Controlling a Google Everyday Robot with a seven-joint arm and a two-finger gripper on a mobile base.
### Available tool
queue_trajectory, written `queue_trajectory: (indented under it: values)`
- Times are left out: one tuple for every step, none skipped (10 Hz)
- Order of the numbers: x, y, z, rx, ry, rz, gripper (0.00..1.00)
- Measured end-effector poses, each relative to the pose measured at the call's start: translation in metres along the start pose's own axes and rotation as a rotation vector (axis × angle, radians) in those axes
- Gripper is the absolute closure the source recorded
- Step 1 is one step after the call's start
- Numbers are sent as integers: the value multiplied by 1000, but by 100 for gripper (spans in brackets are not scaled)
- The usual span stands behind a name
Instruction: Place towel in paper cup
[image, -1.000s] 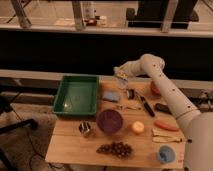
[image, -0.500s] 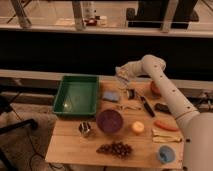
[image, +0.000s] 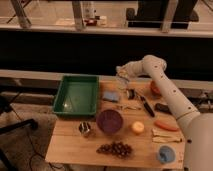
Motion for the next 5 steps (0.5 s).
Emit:
queue_trajectory:
  values:
    - [0,0,1,0,0,0,95]
    - [0,-1,1,1,0,0,95]
    - [-1,-1,2,2,-2,0,95]
    - [-2,-1,3,3,-3,-1,95]
    - [-3,-2,4,2,-5,-2,95]
